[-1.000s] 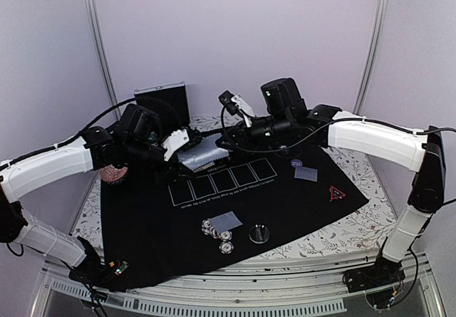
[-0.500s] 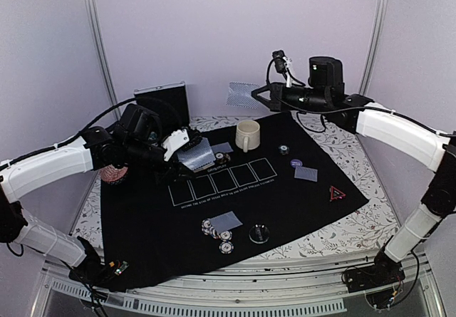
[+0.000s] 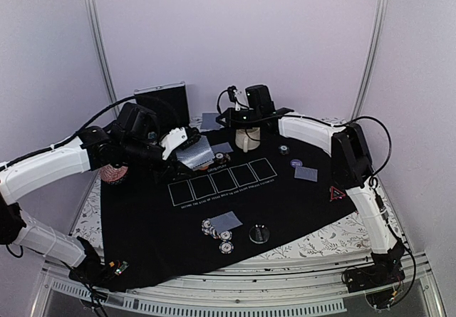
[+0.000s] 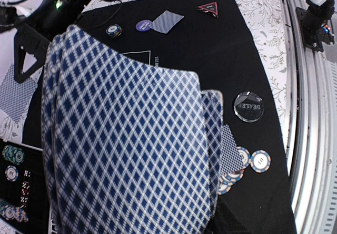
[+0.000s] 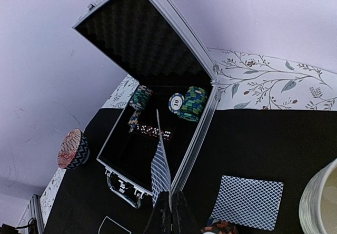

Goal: Distribute texas hold em gaming equipment
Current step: Distribute the poker card in the big blind area.

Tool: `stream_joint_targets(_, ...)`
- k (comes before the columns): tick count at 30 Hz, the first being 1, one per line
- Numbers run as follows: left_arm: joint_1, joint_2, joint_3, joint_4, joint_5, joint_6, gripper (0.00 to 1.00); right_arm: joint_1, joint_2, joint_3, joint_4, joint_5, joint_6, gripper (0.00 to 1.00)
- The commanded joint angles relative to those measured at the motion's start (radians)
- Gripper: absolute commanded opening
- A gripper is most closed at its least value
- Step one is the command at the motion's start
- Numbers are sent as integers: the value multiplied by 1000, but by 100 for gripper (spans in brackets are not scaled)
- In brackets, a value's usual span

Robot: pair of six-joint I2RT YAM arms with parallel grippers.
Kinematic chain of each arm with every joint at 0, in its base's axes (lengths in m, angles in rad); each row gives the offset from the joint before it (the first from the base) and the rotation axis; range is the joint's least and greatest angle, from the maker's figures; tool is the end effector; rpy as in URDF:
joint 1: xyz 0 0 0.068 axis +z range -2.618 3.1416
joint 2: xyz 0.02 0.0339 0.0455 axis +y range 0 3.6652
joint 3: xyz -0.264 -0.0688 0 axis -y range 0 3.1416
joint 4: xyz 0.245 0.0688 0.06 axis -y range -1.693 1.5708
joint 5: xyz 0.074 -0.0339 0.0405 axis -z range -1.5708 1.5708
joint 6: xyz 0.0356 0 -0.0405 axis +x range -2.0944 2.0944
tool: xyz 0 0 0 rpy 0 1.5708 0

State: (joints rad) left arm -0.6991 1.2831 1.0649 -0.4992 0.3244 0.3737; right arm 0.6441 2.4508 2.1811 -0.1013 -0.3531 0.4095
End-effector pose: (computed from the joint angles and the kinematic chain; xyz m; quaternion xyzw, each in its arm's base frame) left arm 0.2058 -0.1879 0.3014 0.5166 0.7381 -0.2112 0.3792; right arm 0.4530 0.3555 0.2353 -0.1936 0.7954 0.4047 0.4075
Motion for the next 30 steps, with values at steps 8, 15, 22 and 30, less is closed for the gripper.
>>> stream_joint_targets(8,1,-24,11,19,-2,7,43,-14,191,169,-108,-15,-90,2)
stream_joint_targets(15,1,-20,9,19,-2,8,43,-15,208,169,-158,7,-139,7)
stream_joint_targets(22,1,-17,10,19,2,7,43,-13,162,164,-200,86,-176,36)
stream_joint_targets(30,2,-8,13,17,4,8,43,14,-11,129,-234,129,-235,57)
